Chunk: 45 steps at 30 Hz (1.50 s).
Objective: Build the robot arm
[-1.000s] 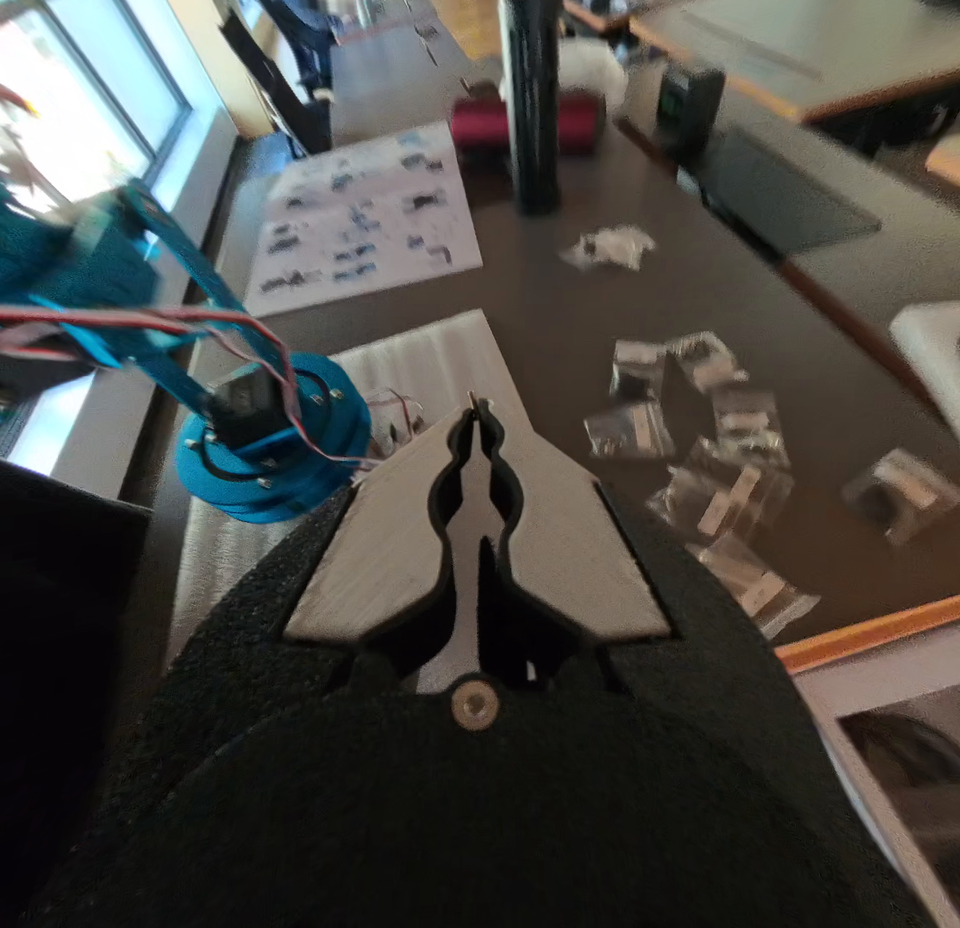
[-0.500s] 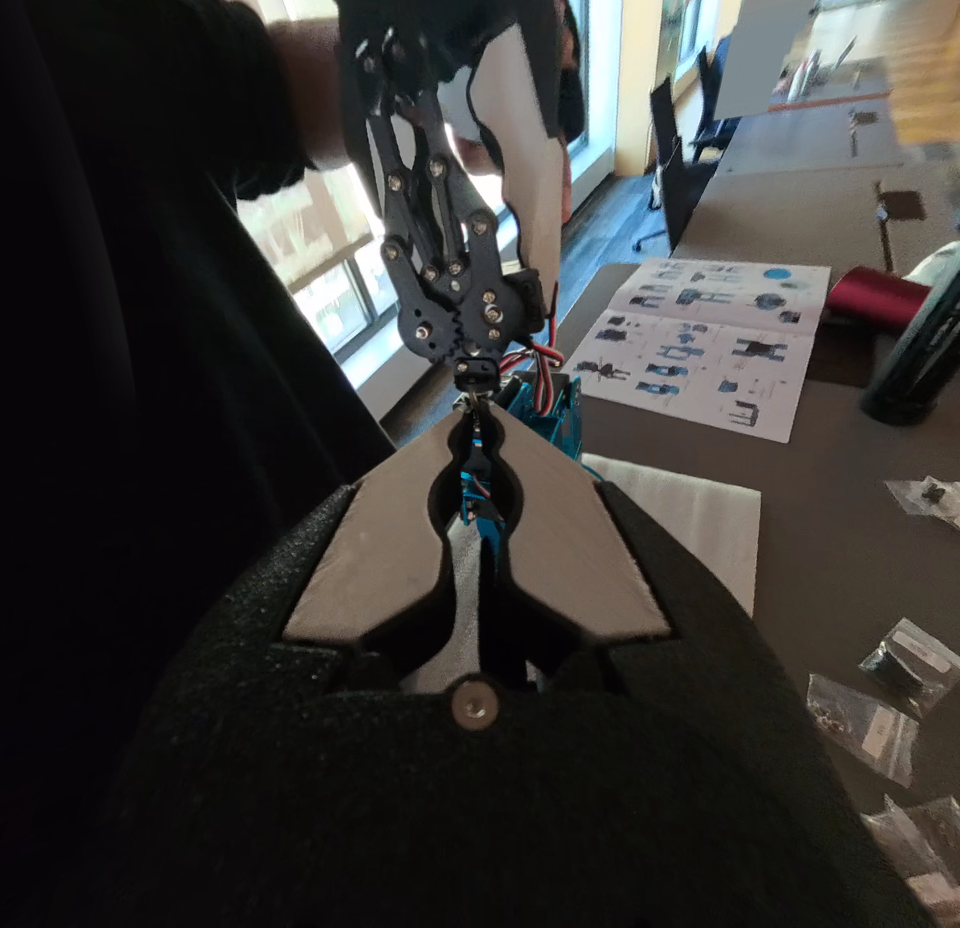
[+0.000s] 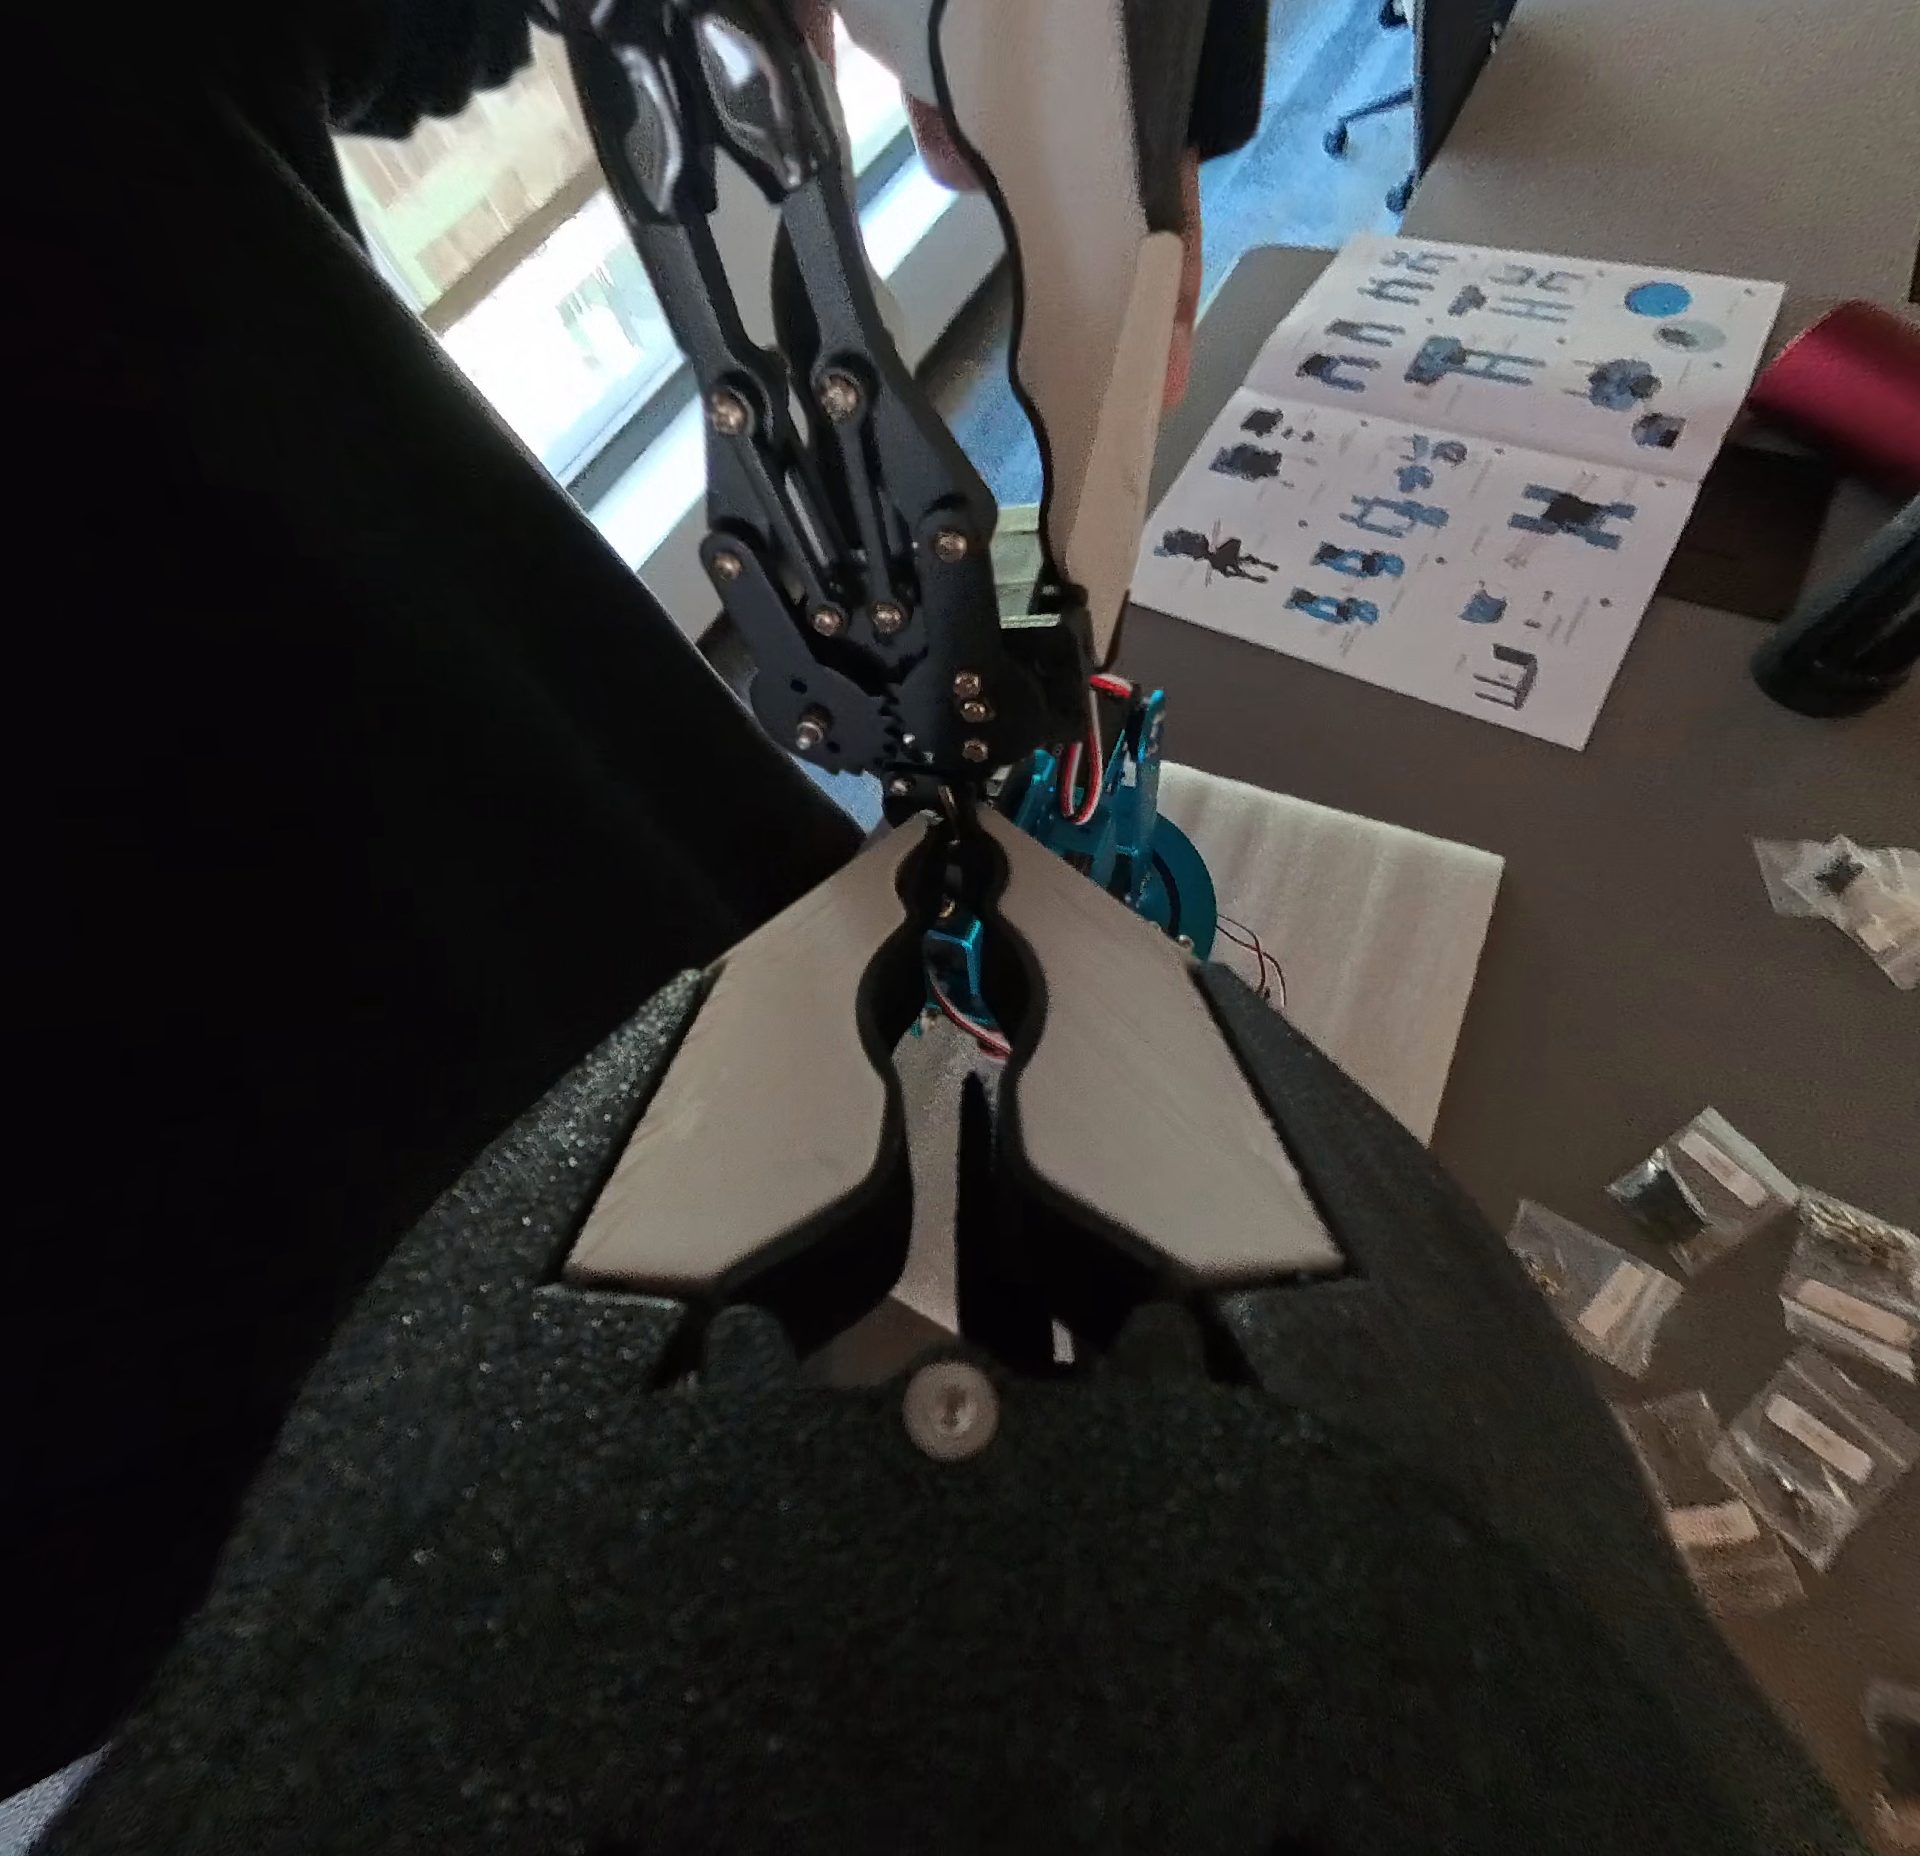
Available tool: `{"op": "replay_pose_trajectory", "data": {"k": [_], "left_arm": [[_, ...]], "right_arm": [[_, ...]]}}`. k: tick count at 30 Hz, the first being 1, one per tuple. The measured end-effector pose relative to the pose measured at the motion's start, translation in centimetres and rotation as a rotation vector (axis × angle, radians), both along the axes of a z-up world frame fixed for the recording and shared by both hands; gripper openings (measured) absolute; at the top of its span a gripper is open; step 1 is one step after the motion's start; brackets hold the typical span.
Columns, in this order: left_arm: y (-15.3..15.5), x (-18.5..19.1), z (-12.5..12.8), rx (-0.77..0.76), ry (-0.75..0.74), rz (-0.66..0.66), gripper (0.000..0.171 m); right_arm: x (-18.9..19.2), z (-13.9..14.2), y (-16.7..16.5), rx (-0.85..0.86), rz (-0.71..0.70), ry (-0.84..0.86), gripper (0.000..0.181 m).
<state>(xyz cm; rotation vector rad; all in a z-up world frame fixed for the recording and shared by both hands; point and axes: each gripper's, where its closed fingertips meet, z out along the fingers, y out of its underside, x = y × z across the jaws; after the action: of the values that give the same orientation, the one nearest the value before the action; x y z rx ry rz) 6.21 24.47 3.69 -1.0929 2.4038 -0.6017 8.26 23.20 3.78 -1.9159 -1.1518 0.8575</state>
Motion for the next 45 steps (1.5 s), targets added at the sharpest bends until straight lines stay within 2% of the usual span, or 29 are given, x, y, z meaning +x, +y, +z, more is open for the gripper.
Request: {"op": "replay_pose_trajectory", "data": {"k": [10,16,23,25,28,31,32,35,40,42,45], "left_arm": [[0.0,0.2,0.0,-0.058,0.009,-0.019,0.047],[0.0,0.4,0.1,-0.105,-0.022,-0.029,0.047],[-0.4,0.3,0.1,-0.135,-0.055,-0.032,0.047],[-0.4,0.2,0.2,-0.132,-0.064,-0.041,0.047],[-0.3,0.1,0.2,-0.132,-0.073,-0.043,0.047],[-0.3,0.1,0.2,-0.14,-0.086,-0.047,0.047],[-0.4,0.1,0.2,-0.144,-0.091,-0.049,0.047],[-0.4,0.1,0.2,-0.158,-0.099,-0.047,0.047],[-0.4,0.0,0.3,-0.155,-0.101,-0.048,0.047],[-0.5,0.1,0.3,-0.156,-0.101,-0.046,0.047],[-0.4,0.0,0.3,-0.163,-0.093,-0.029,0.047]], "right_arm": [[0.2,-0.2,0.2,-0.075,-0.114,-0.2,0.002],[0.4,-0.1,0.4,-0.152,-0.239,-0.301,0.0],[0.3,0.1,0.3,-0.183,-0.377,-0.263,0.0],[1.4,0.7,0.6,-0.143,-0.436,-0.225,0.0],[6.2,0.4,1.3,-0.032,-0.605,-0.203,0.0],[11.7,-2.1,1.3,0.008,-0.784,-0.113,0.005],[12.8,-3.5,1.1,0.018,-0.813,-0.09,0.013],[14.4,-8.8,0.9,0.084,-0.838,-0.088,0.022],[12.5,-16.2,2.3,0.16,-0.834,-0.041,0.026],[10.7,-19.0,2.5,0.054,-0.795,-0.002,0.026],[8.4,-20.7,3.6,-0.026,-0.728,0.089,0.03]]}}
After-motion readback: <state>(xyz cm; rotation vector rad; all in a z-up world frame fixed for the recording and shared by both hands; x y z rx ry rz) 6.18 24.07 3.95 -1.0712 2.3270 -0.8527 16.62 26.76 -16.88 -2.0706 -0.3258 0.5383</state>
